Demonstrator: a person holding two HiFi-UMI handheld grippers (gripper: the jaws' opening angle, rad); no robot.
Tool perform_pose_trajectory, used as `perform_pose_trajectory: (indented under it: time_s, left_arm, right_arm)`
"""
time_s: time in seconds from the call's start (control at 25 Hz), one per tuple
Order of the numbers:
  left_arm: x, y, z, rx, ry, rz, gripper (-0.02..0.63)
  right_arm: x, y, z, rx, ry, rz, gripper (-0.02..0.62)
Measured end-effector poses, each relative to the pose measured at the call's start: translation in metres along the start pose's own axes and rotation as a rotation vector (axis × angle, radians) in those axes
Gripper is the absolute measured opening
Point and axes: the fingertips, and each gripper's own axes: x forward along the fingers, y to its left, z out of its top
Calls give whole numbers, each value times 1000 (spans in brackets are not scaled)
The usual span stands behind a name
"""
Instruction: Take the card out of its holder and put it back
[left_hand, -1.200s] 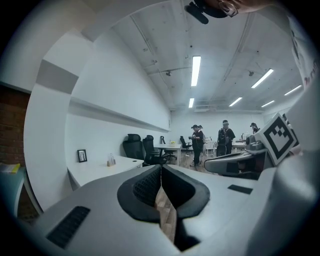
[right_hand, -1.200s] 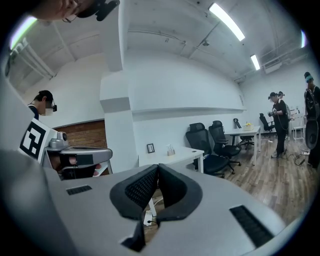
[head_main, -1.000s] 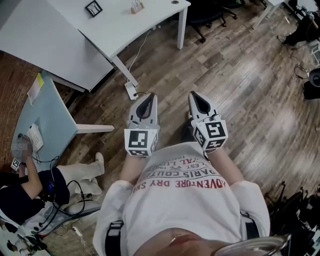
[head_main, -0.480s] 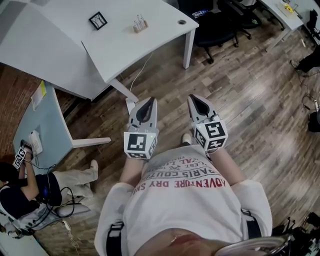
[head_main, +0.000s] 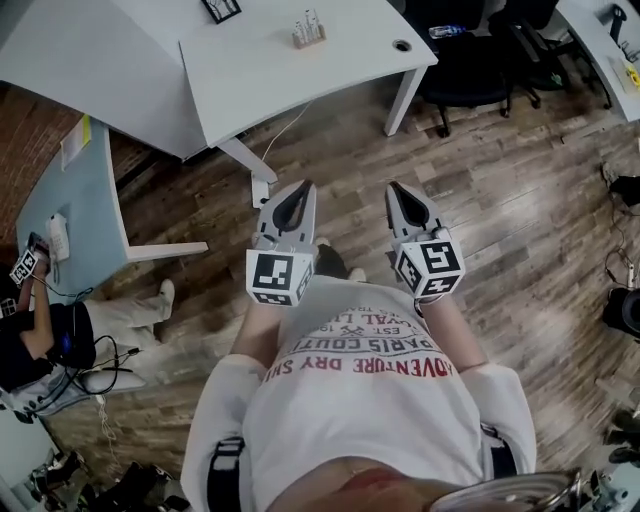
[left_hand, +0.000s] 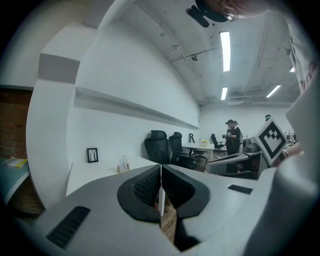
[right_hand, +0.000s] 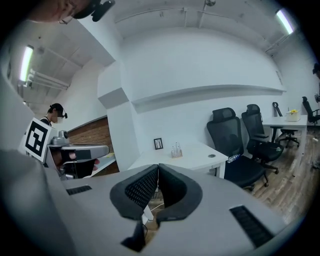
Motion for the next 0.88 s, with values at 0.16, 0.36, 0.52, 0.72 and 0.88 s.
perform_pose_trajectory:
  time_s: [0.16,0.36,0.52,0.72,0.88]
  left_arm:
    - [34,23,2,-7,-11,3,28]
    - [97,58,14,-35,-55,-42,28]
    - [155,103,27,-64,-62,-62,28]
    - [227,159,46,-48,-66,-97,28]
    - [282,203,63,-51,-86,-136,28]
  right_arm:
    - [38,-10,5,-11,22,25,26]
    - [96,-28,26,-23,4,18,26]
    - [155,-50,44,-29,17,-11,26]
    - [238,-78,72,-18,27,-62,26]
    - [311,-87,98,-42,8,-62,26]
